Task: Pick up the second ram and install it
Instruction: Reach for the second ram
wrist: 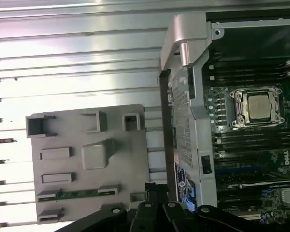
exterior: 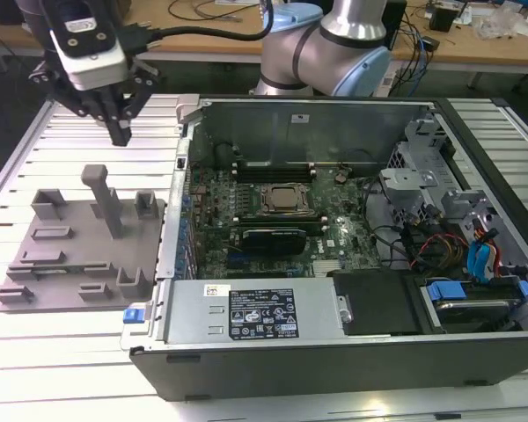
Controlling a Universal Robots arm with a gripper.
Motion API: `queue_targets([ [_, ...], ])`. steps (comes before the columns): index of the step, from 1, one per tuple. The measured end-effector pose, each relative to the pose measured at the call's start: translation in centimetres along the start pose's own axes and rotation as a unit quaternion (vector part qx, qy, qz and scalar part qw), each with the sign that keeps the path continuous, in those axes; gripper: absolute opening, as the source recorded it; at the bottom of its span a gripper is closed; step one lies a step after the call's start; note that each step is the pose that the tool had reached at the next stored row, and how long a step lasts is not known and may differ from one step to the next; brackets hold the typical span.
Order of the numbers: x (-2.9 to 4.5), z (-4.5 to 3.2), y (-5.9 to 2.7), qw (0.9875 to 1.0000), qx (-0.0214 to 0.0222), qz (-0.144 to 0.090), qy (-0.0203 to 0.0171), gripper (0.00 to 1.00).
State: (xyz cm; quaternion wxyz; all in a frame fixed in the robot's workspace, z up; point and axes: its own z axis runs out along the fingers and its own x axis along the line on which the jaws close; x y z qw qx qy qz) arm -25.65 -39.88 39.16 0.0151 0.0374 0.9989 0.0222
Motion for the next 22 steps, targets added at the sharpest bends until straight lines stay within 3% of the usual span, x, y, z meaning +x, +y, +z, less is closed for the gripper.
queue_targets([
  [7,3.46,0.03,-0.27,1.0000,0.0000,0.000,-0.0001,0.08],
  [9,4.10,0.06,-0.31,1.0000,0.0000,0.000,-0.0001,0.08],
  [14,6.83,0.32,-0.66,1.0000,0.0000,0.000,-0.0001,0.08],
  [19,7.62,0.51,-0.94,1.0000,0.0000,0.000,-0.0001,0.08],
  [22,8.08,0.53,-1.70,1.0000,0.0000,0.000,0.0000,0.08],
])
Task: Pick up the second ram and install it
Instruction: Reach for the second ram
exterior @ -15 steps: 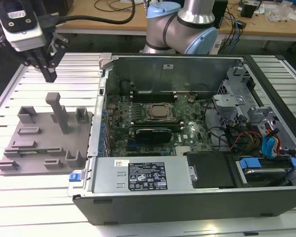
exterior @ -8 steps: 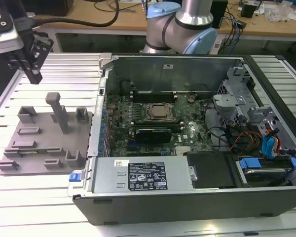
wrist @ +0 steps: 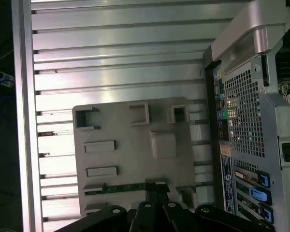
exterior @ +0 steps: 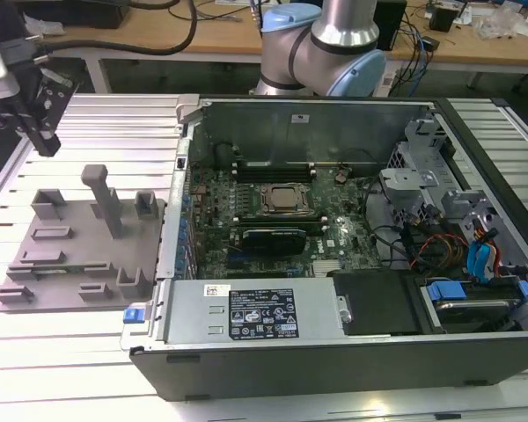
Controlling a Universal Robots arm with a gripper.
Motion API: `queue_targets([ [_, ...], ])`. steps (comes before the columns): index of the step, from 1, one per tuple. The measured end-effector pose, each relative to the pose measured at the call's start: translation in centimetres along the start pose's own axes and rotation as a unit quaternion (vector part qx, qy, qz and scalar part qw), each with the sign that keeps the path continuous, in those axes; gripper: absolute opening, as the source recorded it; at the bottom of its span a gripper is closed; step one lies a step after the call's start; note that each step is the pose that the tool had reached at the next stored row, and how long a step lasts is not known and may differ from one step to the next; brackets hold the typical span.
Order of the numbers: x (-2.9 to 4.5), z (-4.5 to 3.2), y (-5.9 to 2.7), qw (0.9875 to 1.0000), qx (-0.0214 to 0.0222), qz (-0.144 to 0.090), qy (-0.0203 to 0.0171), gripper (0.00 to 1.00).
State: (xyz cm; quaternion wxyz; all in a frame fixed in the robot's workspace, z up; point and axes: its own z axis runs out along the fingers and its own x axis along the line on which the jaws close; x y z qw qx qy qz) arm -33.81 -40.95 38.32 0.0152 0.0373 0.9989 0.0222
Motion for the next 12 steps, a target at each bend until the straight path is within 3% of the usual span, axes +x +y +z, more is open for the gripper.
queue_targets([
  [7,0.71,-0.06,-1.92,1.0000,0.0000,0.000,0.0000,0.08],
  [9,0.86,-0.08,-3.26,1.0000,-0.0001,0.000,-0.0001,0.08],
  [12,0.92,-0.10,-4.44,1.0000,0.0000,0.000,0.0000,0.08],
])
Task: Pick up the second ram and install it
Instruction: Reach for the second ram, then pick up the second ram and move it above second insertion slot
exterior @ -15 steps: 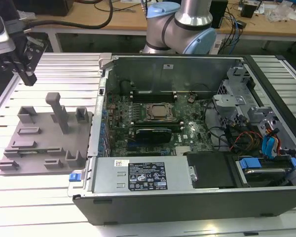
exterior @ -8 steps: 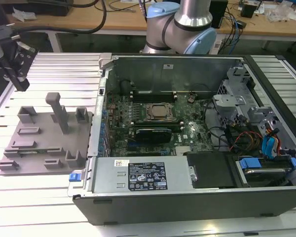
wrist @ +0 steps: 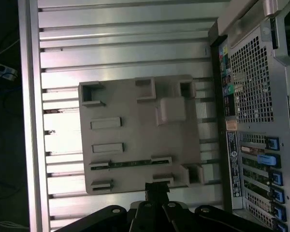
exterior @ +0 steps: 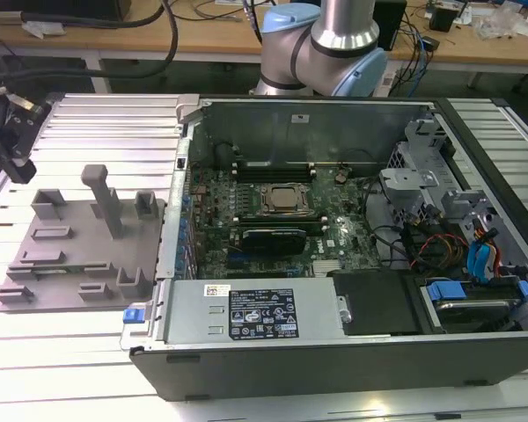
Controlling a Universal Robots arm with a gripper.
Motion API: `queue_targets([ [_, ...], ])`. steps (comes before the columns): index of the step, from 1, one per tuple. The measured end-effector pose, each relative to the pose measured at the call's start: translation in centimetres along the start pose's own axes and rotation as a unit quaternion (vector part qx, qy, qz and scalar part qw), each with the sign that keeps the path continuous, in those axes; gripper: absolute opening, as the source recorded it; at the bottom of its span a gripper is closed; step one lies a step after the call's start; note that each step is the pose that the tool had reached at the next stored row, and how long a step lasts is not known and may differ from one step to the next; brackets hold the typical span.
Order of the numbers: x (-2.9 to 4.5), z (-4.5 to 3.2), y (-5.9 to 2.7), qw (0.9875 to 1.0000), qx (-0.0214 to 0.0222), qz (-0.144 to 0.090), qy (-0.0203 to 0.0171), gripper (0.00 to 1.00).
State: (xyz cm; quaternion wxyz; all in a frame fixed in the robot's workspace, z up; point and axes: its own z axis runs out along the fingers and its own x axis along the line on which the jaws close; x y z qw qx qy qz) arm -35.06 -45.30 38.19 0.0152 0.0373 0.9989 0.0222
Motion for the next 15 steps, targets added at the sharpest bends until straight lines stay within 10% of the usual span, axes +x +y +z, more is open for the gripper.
queue_targets([
  [15,0.01,-0.01,-0.59,1.0000,0.0000,-0.001,0.0000,0.08],
])
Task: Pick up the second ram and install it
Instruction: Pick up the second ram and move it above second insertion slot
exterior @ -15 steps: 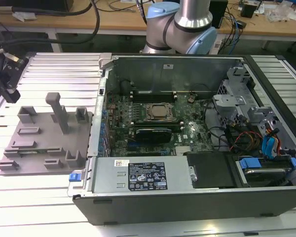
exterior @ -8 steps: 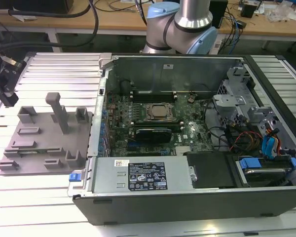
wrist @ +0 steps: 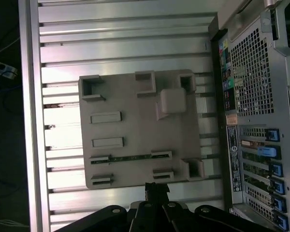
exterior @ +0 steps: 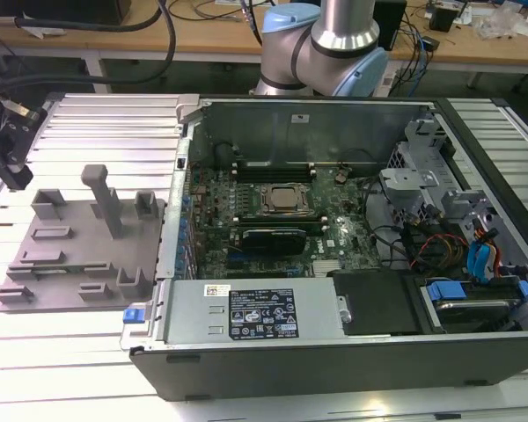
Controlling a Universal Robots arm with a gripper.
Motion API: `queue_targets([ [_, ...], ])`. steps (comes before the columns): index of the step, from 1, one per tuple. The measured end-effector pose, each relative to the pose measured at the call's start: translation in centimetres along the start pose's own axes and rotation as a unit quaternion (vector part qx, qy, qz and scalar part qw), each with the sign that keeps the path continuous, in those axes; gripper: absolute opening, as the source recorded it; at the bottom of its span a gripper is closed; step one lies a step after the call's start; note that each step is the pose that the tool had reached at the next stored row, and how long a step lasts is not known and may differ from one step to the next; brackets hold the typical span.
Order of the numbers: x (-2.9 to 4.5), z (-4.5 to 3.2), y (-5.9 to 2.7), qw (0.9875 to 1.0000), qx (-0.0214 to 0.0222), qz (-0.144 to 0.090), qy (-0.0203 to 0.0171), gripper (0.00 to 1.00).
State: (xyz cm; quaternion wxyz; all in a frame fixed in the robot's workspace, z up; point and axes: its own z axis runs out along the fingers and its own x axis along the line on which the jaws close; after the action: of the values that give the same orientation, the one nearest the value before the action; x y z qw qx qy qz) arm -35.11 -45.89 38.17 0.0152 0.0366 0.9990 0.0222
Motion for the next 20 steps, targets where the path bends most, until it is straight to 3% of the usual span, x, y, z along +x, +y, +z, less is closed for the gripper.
queue_targets([
  [2,0.00,0.00,0.00,1.0000,-0.0003,-0.010,0.0005,0.08],
  [4,0.00,0.00,0.00,0.9991,-0.0012,-0.042,0.0020,0.08],
  [6,0.00,0.00,0.00,0.9969,-0.0023,-0.079,0.0036,0.08],
  [11,0.00,0.00,0.00,0.9922,-0.0036,-0.125,0.0056,0.08],
  [13,0.00,0.00,0.00,0.9868,-0.0047,-0.162,0.0074,0.08],
  [14,0.00,0.00,0.00,0.9849,-0.0050,-0.173,0.0079,0.08],
  [17,0.00,0.00,0.00,0.9812,-0.0055,-0.193,0.0088,0.08],
  [18,0.00,0.00,0.00,0.9792,-0.0059,-0.202,0.0092,0.08],
  [20,0.00,0.00,0.00,0.9775,-0.0061,-0.210,0.0096,0.08],
])
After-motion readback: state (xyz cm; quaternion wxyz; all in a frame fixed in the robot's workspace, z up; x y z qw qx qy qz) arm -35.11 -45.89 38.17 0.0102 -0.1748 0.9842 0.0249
